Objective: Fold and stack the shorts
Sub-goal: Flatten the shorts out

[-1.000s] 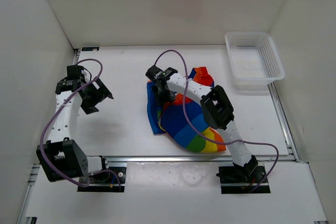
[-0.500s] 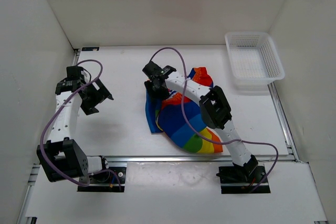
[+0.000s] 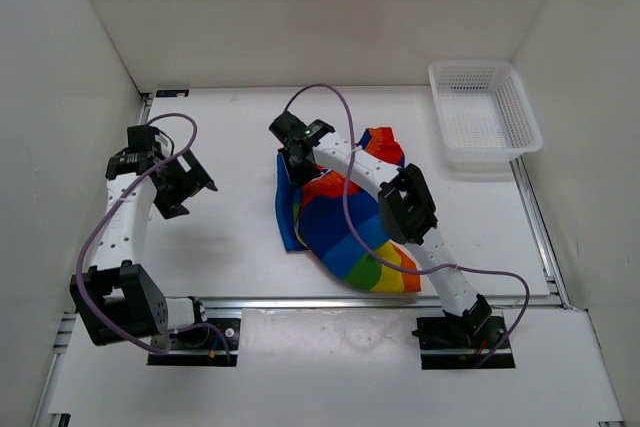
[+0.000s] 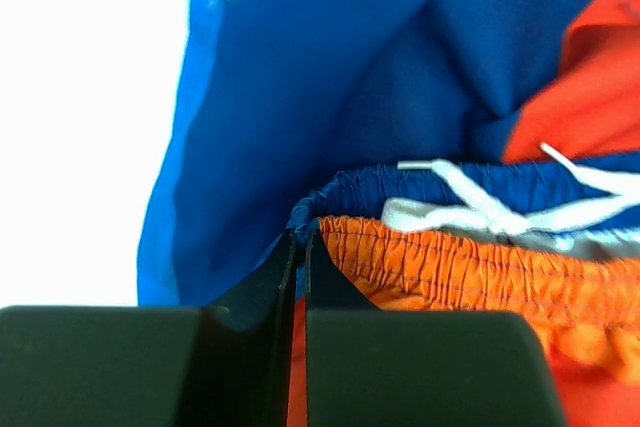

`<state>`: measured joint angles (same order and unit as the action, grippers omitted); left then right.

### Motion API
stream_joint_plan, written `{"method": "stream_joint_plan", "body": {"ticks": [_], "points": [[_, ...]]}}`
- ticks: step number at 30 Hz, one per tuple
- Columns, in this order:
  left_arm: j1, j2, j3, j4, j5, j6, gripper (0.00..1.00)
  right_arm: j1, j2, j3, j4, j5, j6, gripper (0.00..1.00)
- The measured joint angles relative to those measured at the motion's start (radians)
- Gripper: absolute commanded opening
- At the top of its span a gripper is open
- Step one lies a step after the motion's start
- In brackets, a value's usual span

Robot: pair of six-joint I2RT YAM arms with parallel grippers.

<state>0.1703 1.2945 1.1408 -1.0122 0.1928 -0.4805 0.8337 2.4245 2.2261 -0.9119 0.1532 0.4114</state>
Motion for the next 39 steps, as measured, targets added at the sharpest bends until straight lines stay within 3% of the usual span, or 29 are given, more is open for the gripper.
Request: {"method": "stream_joint_plan", "body": {"ticks": [7,11,13,17,21,24,30,37,39], "points": [[-0.043,0.054,0.003,0.005,0.09,0.048,0.99,-0.057,-0.089,0.189,-0.034,0.0,-0.016,0.0],[-0.069,0.076,-0.002,0.013,0.133,0.064,0.99,-0.136,-0.261,0.239,-0.026,0.005,-0.046,0.0],[-0.069,0.073,-0.001,0.015,0.14,0.07,0.99,-0.195,-0.419,0.166,-0.001,0.011,-0.056,0.0],[-0.069,0.073,0.025,0.003,0.137,0.076,0.99,-0.378,-0.817,-0.155,0.105,0.036,-0.064,0.0],[-0.072,0.072,0.104,0.0,0.14,0.076,0.99,-0.54,-1.176,-0.571,0.204,0.066,-0.054,0.0],[-0.1,0.073,0.126,0.009,0.142,0.072,0.99,-0.6,-1.352,-0.86,0.225,0.078,-0.02,0.0],[-0.231,0.108,0.083,0.032,0.191,0.022,0.99,-0.629,-1.403,-1.22,0.175,0.077,0.065,0.0],[-0.543,0.269,0.146,0.055,0.15,-0.049,0.99,-0.629,-1.355,-1.162,0.176,0.077,0.08,0.0],[-0.581,0.313,0.203,0.048,0.115,-0.058,0.99,-0.629,-1.334,-1.145,0.188,0.077,0.08,0.0]]}}
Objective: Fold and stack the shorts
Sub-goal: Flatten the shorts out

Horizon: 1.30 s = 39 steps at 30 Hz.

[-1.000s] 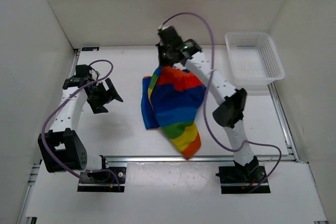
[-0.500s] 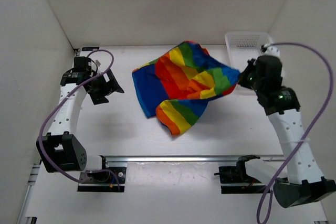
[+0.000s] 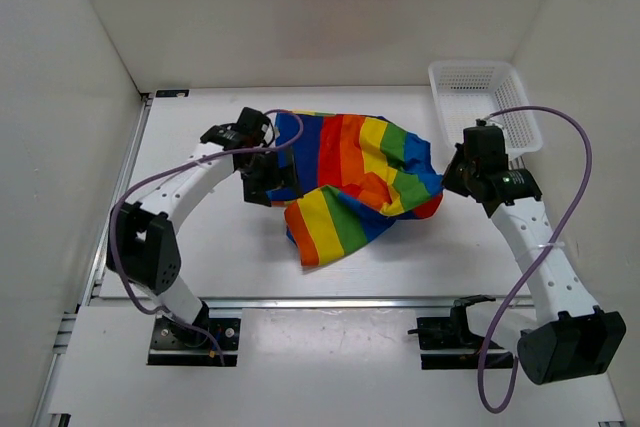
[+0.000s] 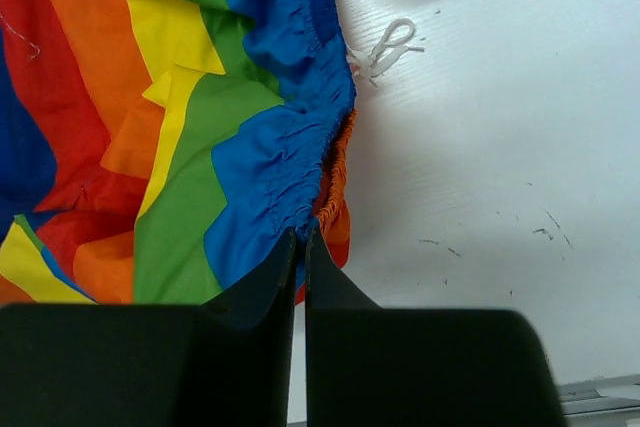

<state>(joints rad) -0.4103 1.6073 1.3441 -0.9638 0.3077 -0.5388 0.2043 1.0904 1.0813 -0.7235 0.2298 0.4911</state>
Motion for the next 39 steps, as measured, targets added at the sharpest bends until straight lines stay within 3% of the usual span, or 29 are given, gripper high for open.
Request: {"method": "stream_joint_plan", "body": {"ticks": [5,10,12,14,16,20,23,27,30,31,34,35,36,39], "points": [[-0.01,0.15,0.084,0.014,-0.093,-0.008,0.99,-0.008,0.018,0.009,0.004,-0.004,-0.005,0.0],[-0.041,0.285,0.064,0.033,-0.082,-0.029,0.99,-0.029,0.018,0.016,0.0,-0.008,-0.012,0.0],[-0.071,0.319,0.064,0.035,-0.064,-0.037,0.86,-0.038,0.018,0.019,0.0,-0.009,-0.016,0.0],[-0.093,0.338,0.064,0.043,-0.047,-0.046,0.52,-0.044,0.018,0.02,0.0,-0.014,-0.023,0.0],[-0.112,0.344,0.068,0.048,-0.031,-0.041,0.11,-0.047,0.02,0.022,-0.001,-0.024,-0.023,0.0],[-0.093,0.343,0.106,0.043,-0.039,-0.018,0.1,-0.048,0.106,0.089,0.001,-0.089,-0.008,0.0],[-0.011,0.345,0.204,-0.022,-0.067,0.002,0.1,-0.048,0.262,0.224,0.01,-0.142,-0.003,0.0],[0.134,0.404,0.614,-0.135,-0.122,0.031,0.1,-0.06,0.488,0.509,0.011,-0.19,-0.01,0.0],[0.206,0.447,0.972,-0.168,-0.158,0.048,0.1,-0.076,0.584,0.752,0.022,-0.219,-0.013,0.0],[0.217,0.435,1.029,-0.167,-0.163,0.05,0.1,-0.079,0.586,0.8,0.033,-0.228,-0.017,0.0],[0.228,0.288,0.962,-0.126,-0.171,0.06,0.29,-0.077,0.529,0.842,0.097,-0.261,-0.041,0.0],[0.227,0.199,0.855,-0.089,-0.172,0.063,0.56,-0.072,0.485,0.802,0.136,-0.272,-0.056,0.0],[0.227,0.113,0.741,-0.077,-0.173,0.069,1.0,-0.065,0.425,0.731,0.177,-0.285,-0.07,0.0],[0.23,-0.127,0.371,-0.026,-0.178,0.058,1.0,-0.022,0.241,0.462,0.249,-0.302,-0.109,0.08]]}}
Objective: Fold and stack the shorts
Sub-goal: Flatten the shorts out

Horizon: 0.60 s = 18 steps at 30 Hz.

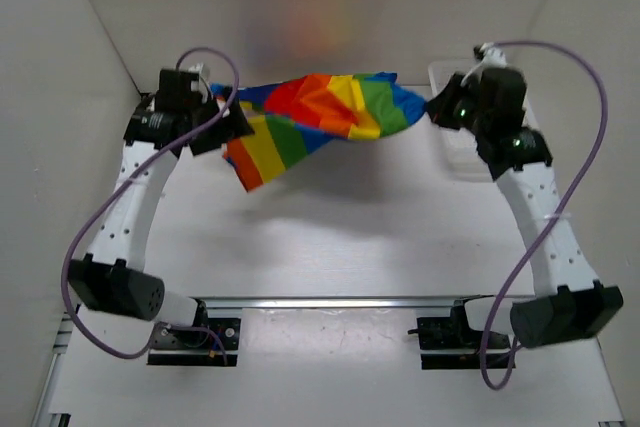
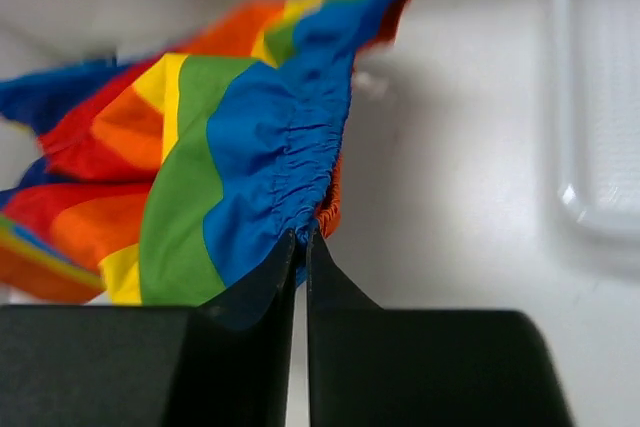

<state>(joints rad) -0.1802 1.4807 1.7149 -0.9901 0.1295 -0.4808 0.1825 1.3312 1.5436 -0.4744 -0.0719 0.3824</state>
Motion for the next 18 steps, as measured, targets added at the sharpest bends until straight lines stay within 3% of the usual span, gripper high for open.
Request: {"method": "stream_joint_plan", "body": {"ticks": [4,6,7,8,10,12,13,15,16,18], "points": [[0.049,-0.111,-0.33,-0.003,-0.018,-0.017,1.0,0.051,-0.172,-0.404,-0.016,0.027,0.014,0.42],[0.072,-0.084,-0.418,-0.006,-0.033,-0.031,0.92,0.048,-0.183,-0.554,-0.089,0.089,0.063,0.53],[0.076,-0.07,-0.444,-0.009,-0.04,-0.038,0.86,0.042,-0.181,-0.61,-0.126,0.116,0.088,0.56],[0.076,-0.061,-0.457,-0.014,-0.044,-0.045,0.71,0.033,-0.178,-0.649,-0.172,0.137,0.115,0.56],[0.065,-0.055,-0.462,-0.019,-0.051,-0.054,0.52,0.019,-0.178,-0.675,-0.249,0.168,0.153,0.57],[0.056,-0.06,-0.457,-0.019,-0.056,-0.061,0.45,0.01,-0.183,-0.669,-0.268,0.192,0.185,0.57],[0.051,-0.06,-0.455,-0.019,-0.058,-0.064,0.47,0.009,-0.187,-0.662,-0.272,0.193,0.196,0.58],[0.041,-0.059,-0.454,-0.02,-0.061,-0.074,0.69,0.008,-0.189,-0.644,-0.273,0.181,0.219,0.61],[0.036,-0.056,-0.454,-0.021,-0.062,-0.079,0.86,0.007,-0.186,-0.636,-0.272,0.17,0.231,0.63],[0.032,-0.044,-0.455,-0.019,-0.061,-0.092,1.0,0.006,-0.175,-0.629,-0.264,0.13,0.25,0.68]]}}
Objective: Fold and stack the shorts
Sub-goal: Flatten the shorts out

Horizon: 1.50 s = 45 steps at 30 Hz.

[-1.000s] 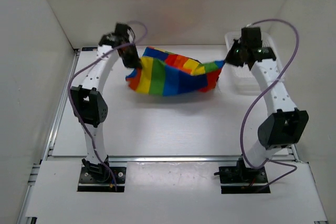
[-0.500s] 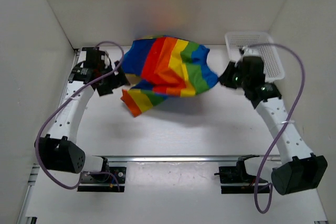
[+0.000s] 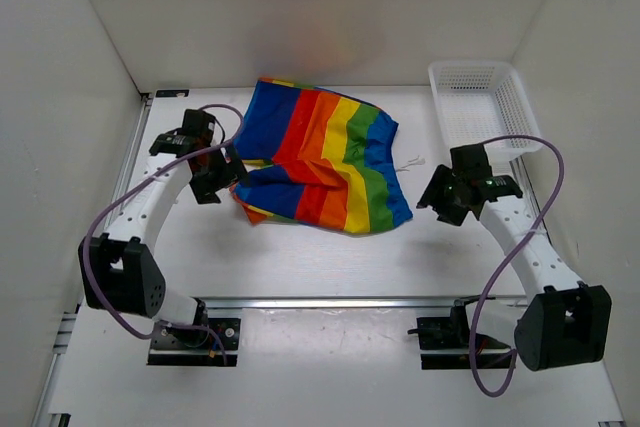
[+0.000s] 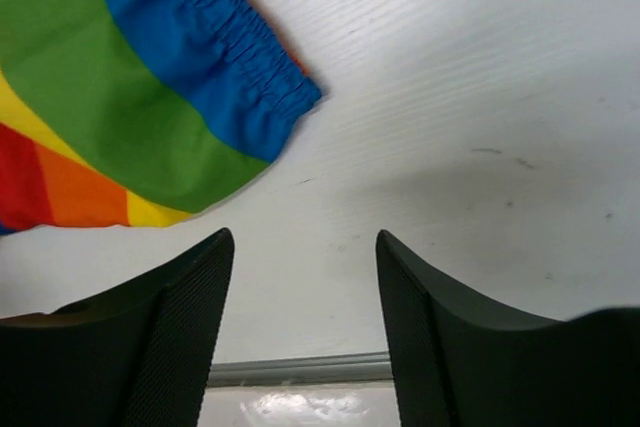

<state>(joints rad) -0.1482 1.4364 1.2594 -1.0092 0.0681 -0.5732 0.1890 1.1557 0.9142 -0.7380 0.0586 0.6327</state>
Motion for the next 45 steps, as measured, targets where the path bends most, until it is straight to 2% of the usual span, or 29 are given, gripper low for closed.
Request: {"method": "stream_joint_plan", "body": {"ticks": [3,6,9,10,13,14,17,18,19,22,24,25,26,29,30,32,35,40,42,45], "points": [[-0.006,0.042,-0.019,0.012,-0.002,-0.026,1.0,-0.002,0.021,-0.025,0.034,-0.082,0.042,0.72],[-0.01,0.096,-0.049,0.036,-0.01,-0.043,1.0,-0.004,0.031,-0.088,0.08,-0.155,0.076,0.72],[-0.011,0.17,-0.056,0.066,-0.024,-0.056,0.93,-0.006,0.051,-0.137,0.107,-0.205,0.105,0.72],[-0.011,0.2,-0.054,0.077,-0.029,-0.059,0.86,-0.007,0.061,-0.145,0.118,-0.216,0.114,0.72],[-0.011,0.294,-0.03,0.094,-0.043,-0.066,0.73,-0.011,0.092,-0.152,0.159,-0.242,0.132,0.72],[-0.011,0.321,-0.016,0.097,-0.046,-0.067,0.59,-0.011,0.102,-0.156,0.175,-0.247,0.14,0.72],[-0.013,0.389,0.036,0.107,-0.056,-0.06,0.29,-0.012,0.147,-0.159,0.224,-0.257,0.152,0.71],[-0.015,0.4,0.052,0.113,-0.058,-0.054,0.14,-0.012,0.17,-0.159,0.247,-0.257,0.154,0.71],[-0.018,0.404,0.067,0.116,-0.059,-0.054,0.1,-0.01,0.197,-0.159,0.267,-0.256,0.157,0.7],[-0.019,0.406,0.1,0.12,-0.061,-0.05,0.1,0.003,0.302,-0.145,0.302,-0.239,0.165,0.67],[-0.02,0.406,0.11,0.124,-0.062,-0.048,0.1,0.016,0.361,-0.136,0.321,-0.222,0.172,0.62],[-0.02,0.406,0.111,0.123,-0.062,-0.048,0.1,0.023,0.374,-0.124,0.32,-0.225,0.177,0.56],[-0.02,0.406,0.111,0.121,-0.062,-0.048,0.1,0.032,0.382,-0.117,0.333,-0.206,0.177,0.4],[-0.02,0.406,0.114,0.111,-0.064,-0.048,0.1,0.061,0.426,-0.08,0.355,-0.172,0.179,0.23],[-0.02,0.406,0.119,0.106,-0.065,-0.047,0.1,0.067,0.45,-0.061,0.355,-0.164,0.179,0.1],[-0.02,0.406,0.145,0.089,-0.069,-0.043,0.1,0.077,0.497,-0.019,0.356,-0.154,0.175,0.0],[-0.02,0.418,0.256,0.04,-0.092,-0.034,0.1,0.084,0.55,0.071,0.336,-0.134,0.179,0.0],[-0.021,0.5,0.697,-0.074,-0.164,-0.019,0.1,0.085,0.579,0.368,0.258,-0.1,0.171,0.0],[-0.018,0.505,0.848,-0.09,-0.174,-0.015,0.1,0.085,0.567,0.492,0.254,-0.083,0.163,0.0],[-0.014,0.46,0.949,-0.099,-0.176,-0.011,0.1,0.085,0.486,0.558,0.256,-0.054,0.144,0.0]]}}
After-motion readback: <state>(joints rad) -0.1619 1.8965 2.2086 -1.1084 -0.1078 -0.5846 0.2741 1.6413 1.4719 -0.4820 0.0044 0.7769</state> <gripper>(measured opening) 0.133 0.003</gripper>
